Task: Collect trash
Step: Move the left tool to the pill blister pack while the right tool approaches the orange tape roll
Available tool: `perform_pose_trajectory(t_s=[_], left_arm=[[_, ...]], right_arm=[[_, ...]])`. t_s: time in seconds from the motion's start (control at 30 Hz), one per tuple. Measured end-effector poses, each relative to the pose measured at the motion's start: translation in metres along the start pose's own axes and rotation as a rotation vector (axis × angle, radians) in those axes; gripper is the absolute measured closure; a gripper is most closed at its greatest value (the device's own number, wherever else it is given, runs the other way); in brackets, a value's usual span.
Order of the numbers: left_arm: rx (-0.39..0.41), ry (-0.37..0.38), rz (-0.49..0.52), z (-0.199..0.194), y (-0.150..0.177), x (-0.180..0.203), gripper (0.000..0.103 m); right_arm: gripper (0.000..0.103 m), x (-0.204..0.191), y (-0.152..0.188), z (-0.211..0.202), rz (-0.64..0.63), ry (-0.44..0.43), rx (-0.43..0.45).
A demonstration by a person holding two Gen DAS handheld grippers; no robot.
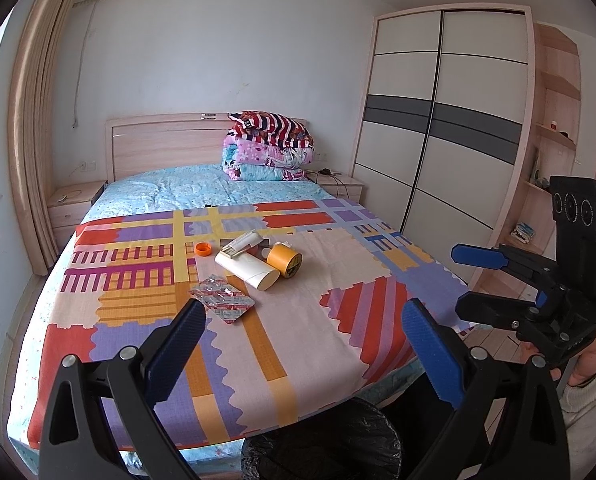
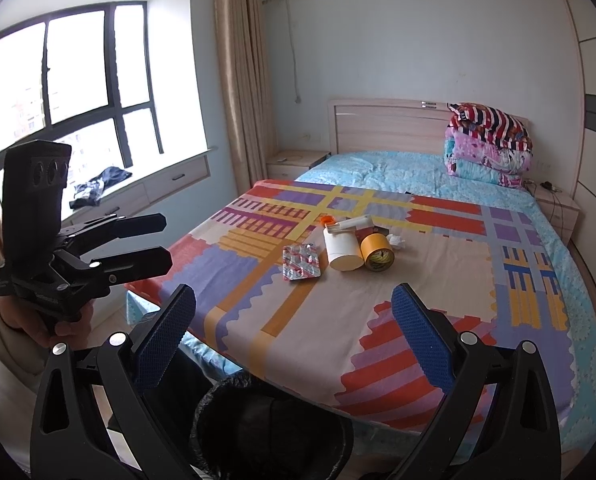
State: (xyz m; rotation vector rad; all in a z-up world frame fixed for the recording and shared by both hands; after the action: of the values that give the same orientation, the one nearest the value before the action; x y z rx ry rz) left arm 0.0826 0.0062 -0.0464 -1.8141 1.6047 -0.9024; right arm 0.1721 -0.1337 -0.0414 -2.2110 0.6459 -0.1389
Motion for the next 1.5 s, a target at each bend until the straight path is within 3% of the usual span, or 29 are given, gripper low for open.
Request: perform_pose_trajectory(t_s=[0.33,0.83,1.27,1.5], left_arm=[[-0.054,-0.032,-0.042,0.034,-0.005,-0.015,0.008],[-0.179,-0.108,-0.165,0.126,-0.015,-0.084,0.008],[-0.266,-0.124,-0.172,0.192,-0.017,-0.108,0.008],[-0.304,-0.178,-0.175,0.216,-0.014,-0.114,0.008]], right_arm=[[0.003,0.014,-0.01,0.028,-0.003,0.014,-0.032],[0.004,0.067,-0.042,0.116,0.06,0.049,-0.126],[0.005,0.109,-0.053,0.187,0.137,0.044,-0.211],[0.005,0.124,-0.052,0.217,0.183,0.041,-0.245]])
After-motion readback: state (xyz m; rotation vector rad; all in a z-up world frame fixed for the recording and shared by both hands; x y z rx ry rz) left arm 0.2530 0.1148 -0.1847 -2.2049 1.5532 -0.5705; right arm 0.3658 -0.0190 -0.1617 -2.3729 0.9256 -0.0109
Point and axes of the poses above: each gripper's, at about its wrist camera, not at the fingertips, and z roughly the way its jaws point, x to its right, y to its underside, the point moved 9 cm from there along z, roughly the way its jaws point, and after that the axes turned 12 degrees about -x, right-handed, at the moved point
